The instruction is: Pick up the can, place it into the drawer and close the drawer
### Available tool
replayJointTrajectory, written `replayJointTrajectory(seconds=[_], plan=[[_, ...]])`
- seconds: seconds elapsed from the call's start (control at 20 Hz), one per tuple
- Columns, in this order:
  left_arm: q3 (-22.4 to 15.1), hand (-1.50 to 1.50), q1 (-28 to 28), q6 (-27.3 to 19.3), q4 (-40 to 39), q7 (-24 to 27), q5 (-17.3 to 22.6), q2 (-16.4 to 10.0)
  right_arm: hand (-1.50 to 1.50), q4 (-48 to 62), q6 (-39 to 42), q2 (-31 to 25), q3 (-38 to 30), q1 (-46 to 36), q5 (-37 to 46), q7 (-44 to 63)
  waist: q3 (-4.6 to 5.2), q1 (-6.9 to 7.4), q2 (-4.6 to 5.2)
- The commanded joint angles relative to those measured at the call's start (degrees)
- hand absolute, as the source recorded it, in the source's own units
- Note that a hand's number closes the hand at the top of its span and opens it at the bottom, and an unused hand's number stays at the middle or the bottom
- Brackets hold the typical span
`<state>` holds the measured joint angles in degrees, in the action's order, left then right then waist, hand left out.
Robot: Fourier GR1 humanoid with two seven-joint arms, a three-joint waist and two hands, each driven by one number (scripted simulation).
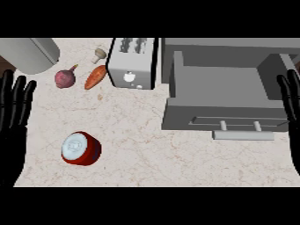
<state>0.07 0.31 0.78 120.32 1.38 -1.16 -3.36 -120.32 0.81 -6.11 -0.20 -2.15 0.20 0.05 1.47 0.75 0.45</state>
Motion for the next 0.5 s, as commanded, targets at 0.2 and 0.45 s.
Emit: replayJointTrajectory(seconds=[0.2,0.45], plan=[[-4.62,-1.50,16.62,-8.41,13.76,-1.92,-8.32,3.28,-1.50,-3.84,-0.30,1.01,-0.89,4.92,-1.64,1.36,-1.49,-0.21,-0.89],[-3.23,-1.50,24.26,-19.76,7.89,-11.81,-4.73,3.33,-1.50,2.10,-3.68,2.09,-2.99,8.08,-1.04,10.29,-1.45,-0.09,-0.63]])
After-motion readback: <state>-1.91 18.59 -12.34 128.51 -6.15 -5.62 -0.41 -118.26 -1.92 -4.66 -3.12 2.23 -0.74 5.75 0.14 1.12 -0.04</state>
